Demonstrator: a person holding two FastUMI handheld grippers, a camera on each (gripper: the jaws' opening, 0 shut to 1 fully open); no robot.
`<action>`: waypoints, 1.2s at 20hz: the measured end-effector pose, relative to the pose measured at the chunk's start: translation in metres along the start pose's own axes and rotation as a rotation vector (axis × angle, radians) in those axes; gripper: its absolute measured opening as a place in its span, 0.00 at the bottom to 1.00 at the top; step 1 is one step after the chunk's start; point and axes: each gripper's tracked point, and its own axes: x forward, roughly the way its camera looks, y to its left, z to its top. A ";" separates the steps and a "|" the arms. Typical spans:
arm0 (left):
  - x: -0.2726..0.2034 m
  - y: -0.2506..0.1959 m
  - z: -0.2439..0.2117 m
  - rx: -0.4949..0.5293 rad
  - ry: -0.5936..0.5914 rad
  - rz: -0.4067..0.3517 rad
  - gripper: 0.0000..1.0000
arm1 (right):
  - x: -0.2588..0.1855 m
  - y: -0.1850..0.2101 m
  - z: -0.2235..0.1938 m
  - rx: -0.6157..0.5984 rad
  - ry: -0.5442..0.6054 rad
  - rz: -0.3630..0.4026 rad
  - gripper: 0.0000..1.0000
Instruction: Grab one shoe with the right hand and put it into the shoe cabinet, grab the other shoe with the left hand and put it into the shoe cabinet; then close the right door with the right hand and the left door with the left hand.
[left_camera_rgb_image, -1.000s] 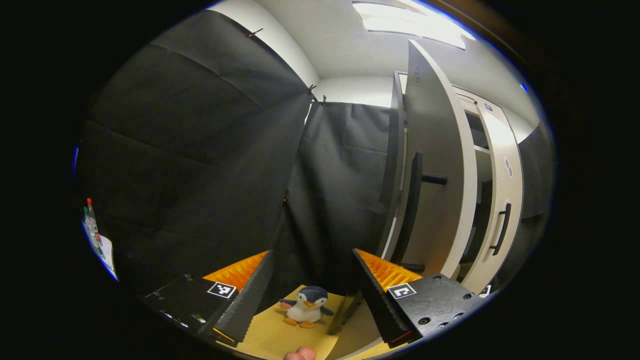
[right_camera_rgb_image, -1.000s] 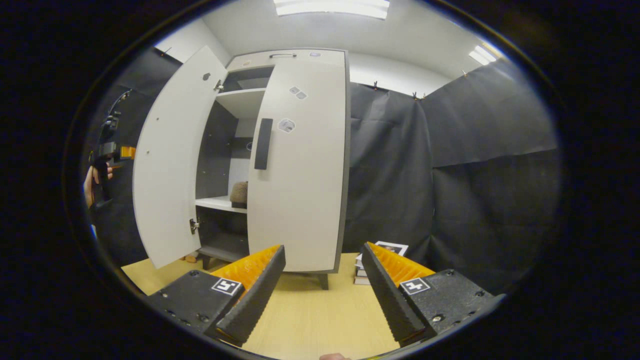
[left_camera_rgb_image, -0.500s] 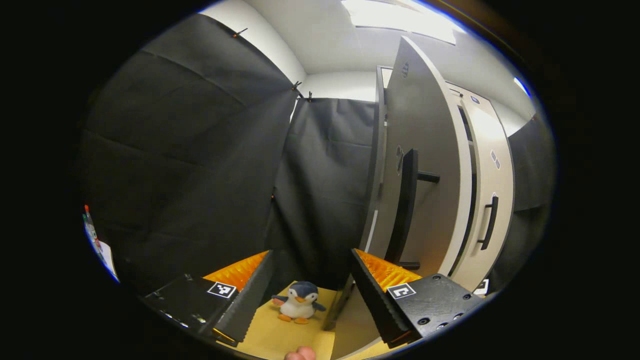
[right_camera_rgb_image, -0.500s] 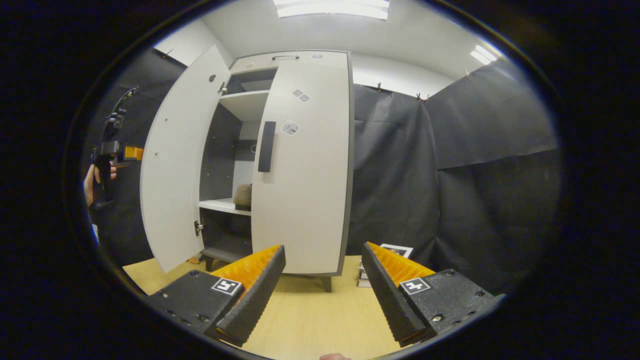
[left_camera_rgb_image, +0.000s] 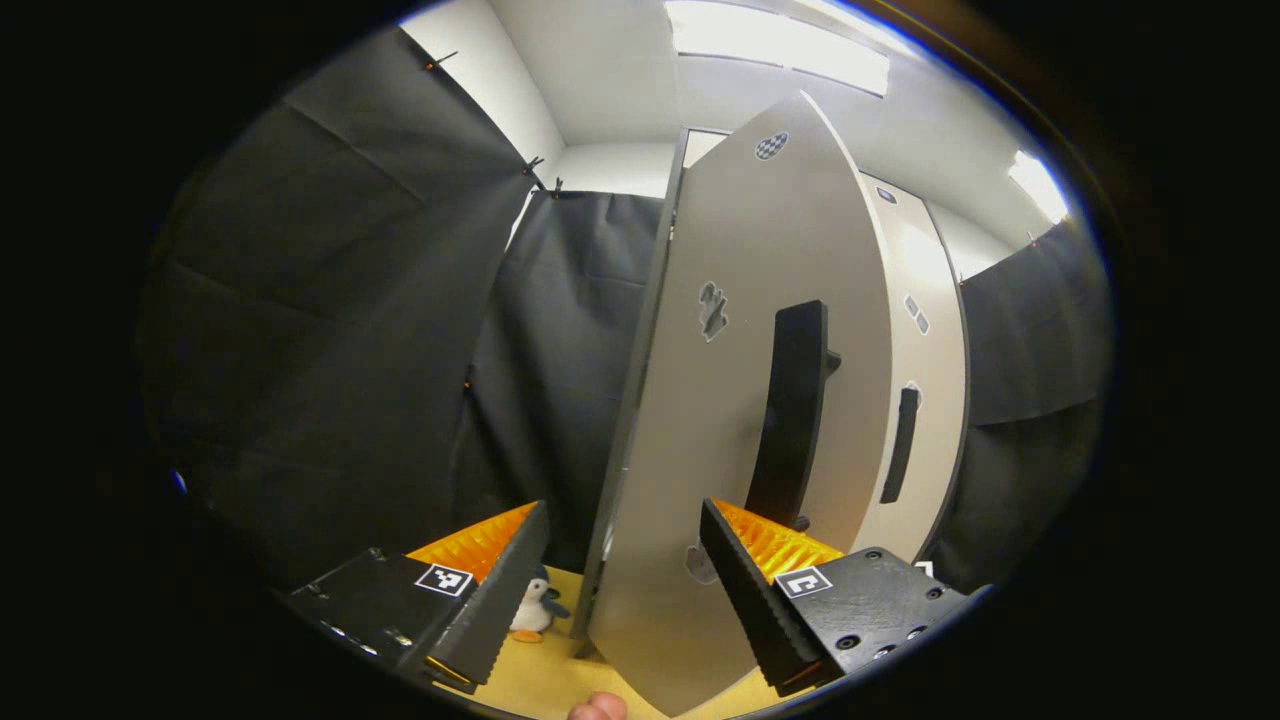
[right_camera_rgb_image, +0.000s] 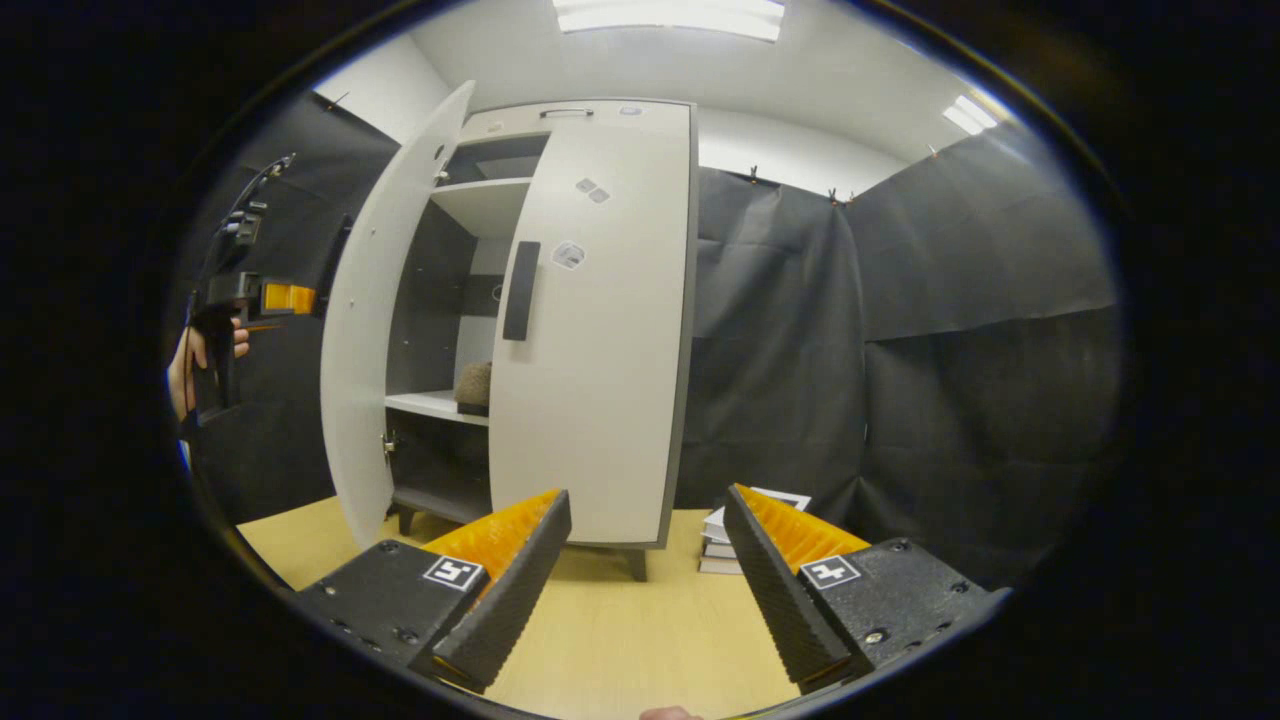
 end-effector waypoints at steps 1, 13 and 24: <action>0.005 -0.009 -0.004 -0.008 0.002 -0.015 0.94 | 0.000 -0.003 0.000 -0.004 -0.001 -0.008 1.00; -0.013 -0.039 -0.016 0.028 0.024 -0.041 0.95 | -0.002 -0.006 -0.017 0.038 0.034 -0.018 1.00; -0.102 -0.087 -0.065 0.058 0.044 -0.054 0.95 | -0.001 0.003 -0.026 0.076 0.061 0.010 1.00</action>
